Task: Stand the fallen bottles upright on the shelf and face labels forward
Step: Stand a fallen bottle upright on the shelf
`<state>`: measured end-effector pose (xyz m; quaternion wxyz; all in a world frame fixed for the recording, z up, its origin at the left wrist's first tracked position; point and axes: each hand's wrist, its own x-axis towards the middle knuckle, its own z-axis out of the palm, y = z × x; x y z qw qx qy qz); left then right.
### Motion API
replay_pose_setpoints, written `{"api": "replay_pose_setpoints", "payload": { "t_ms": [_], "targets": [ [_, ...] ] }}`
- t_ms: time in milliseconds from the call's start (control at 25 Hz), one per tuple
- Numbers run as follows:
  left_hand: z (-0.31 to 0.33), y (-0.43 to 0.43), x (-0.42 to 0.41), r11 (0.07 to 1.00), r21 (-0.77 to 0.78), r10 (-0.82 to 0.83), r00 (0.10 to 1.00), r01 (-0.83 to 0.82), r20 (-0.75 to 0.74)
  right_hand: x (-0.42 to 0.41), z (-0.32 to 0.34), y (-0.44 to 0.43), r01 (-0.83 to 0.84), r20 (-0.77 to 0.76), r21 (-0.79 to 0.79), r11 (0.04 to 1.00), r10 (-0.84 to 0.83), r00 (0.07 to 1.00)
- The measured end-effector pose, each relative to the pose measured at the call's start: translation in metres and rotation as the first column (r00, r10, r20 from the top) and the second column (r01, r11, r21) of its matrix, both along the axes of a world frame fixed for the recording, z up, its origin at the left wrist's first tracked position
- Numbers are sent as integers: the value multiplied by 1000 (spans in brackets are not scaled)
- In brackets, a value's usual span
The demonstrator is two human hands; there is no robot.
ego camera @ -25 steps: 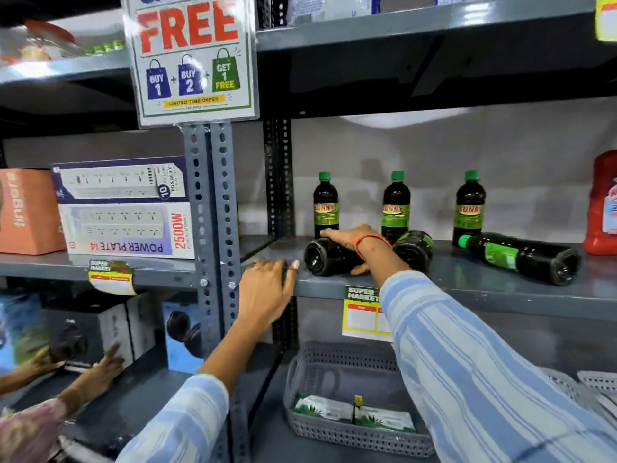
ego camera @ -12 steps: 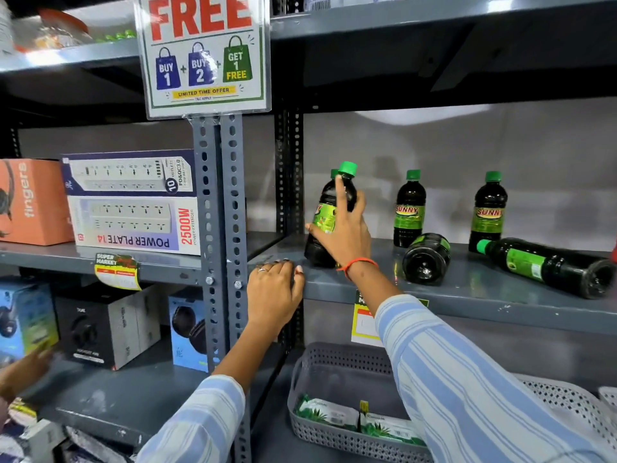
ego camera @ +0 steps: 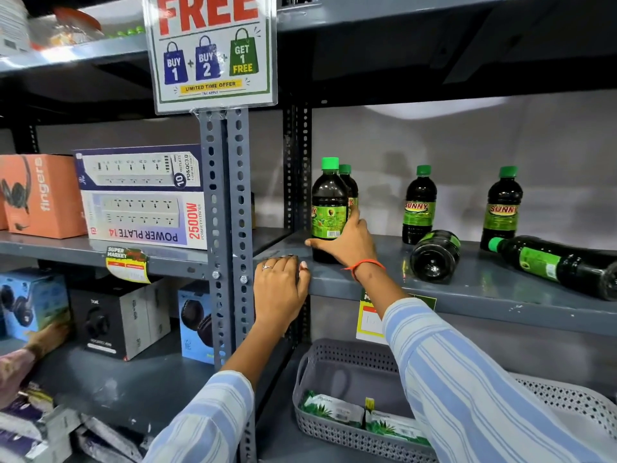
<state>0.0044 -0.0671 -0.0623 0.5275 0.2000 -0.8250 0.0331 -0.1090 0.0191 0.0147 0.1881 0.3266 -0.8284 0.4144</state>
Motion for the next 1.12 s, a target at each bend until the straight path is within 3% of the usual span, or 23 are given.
{"api": "replay_pose_setpoints", "payload": {
  "t_ms": [240, 480, 760, 1120],
  "targets": [
    [-4, 3, -1, 1000, 12, 5, 998, -5, -69, -3, 0, -2, -173, 107, -75, 982, 180, 978],
    [-5, 0, -4, 1000, 23, 6, 997, -5, -72, -3, -2, -3, -199, 132, -67, 978, 206, 970],
    [-5, 2, -2, 999, 30, -8, 997, 10, -74, 2, 1, 2, -298, 265, -123, 947, 321, 909],
    [-4, 1, -1, 1000, 29, 10, 1000, -9, -23, 19, 1, 14, -393, 238, -90, 915, 403, 884]
  ]
}}
